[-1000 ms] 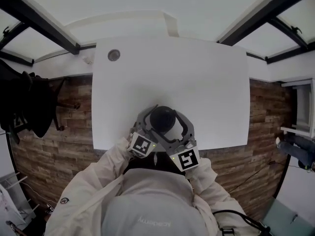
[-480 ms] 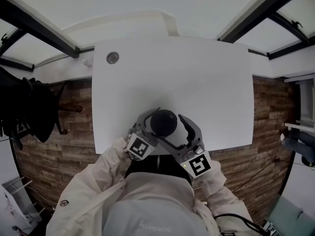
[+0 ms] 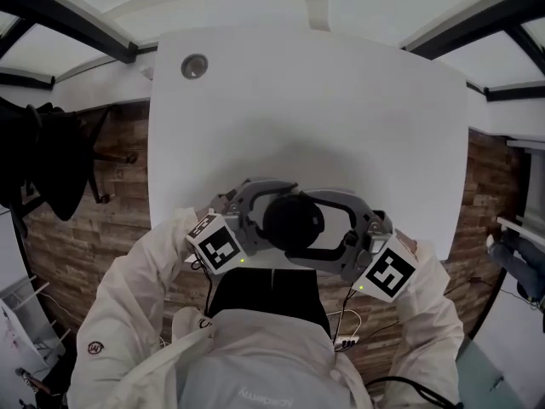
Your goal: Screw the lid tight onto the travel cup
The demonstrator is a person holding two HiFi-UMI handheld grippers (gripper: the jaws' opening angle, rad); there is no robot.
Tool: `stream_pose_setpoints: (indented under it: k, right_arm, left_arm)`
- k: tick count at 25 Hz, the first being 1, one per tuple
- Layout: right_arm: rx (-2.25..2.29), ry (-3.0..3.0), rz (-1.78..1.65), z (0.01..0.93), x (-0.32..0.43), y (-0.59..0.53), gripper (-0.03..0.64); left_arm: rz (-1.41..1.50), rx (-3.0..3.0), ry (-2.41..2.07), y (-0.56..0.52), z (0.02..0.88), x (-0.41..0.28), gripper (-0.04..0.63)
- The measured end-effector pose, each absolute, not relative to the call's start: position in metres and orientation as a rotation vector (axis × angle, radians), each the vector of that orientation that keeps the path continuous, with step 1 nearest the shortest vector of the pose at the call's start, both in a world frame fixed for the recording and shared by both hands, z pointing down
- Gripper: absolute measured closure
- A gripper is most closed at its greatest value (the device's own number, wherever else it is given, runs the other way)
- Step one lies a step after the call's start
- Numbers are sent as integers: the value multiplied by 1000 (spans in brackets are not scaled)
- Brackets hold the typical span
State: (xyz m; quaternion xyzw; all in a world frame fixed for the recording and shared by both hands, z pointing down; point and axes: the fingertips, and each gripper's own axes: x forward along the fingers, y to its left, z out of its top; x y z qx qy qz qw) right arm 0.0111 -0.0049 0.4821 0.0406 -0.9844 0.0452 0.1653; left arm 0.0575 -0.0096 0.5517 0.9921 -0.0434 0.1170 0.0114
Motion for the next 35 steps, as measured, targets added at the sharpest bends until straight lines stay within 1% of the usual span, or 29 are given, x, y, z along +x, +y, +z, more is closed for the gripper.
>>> stream_pose_setpoints:
  k: [3, 5, 9, 14, 22, 26, 29, 31, 35]
  right_arm:
    - [55, -2819, 119, 482, 10, -8, 232]
    - [120, -2834, 120, 484, 10, -9, 231]
    - [443, -2834, 109, 486, 8, -9, 232]
    - [867, -2863, 132, 473, 6, -13, 232]
    - [1205, -2595, 55, 481, 14, -1, 232]
    - [1370, -2607, 110, 470, 15, -4, 232]
    - [1359, -2697, 201, 458, 20, -4, 232]
    - [1247, -2770, 237, 450, 22, -1, 232]
    - [729, -2829, 178, 452, 19, 14, 232]
  left_arm:
    - [373, 3099, -105, -12, 552, 57, 195]
    - [379, 3107, -126, -13, 555, 57, 195]
    - [363, 3089, -239, -13, 555, 54, 195]
    - [323, 3029, -544, -16, 557, 52, 195]
    - [347, 2922, -887, -17, 561, 55, 195]
    - [347, 2891, -950, -17, 559, 56, 195]
    - [346, 2924, -862, -16, 557, 58, 195]
    - [352, 2960, -764, -14, 557, 60, 195]
    - [366, 3038, -476, -6, 556, 58, 193]
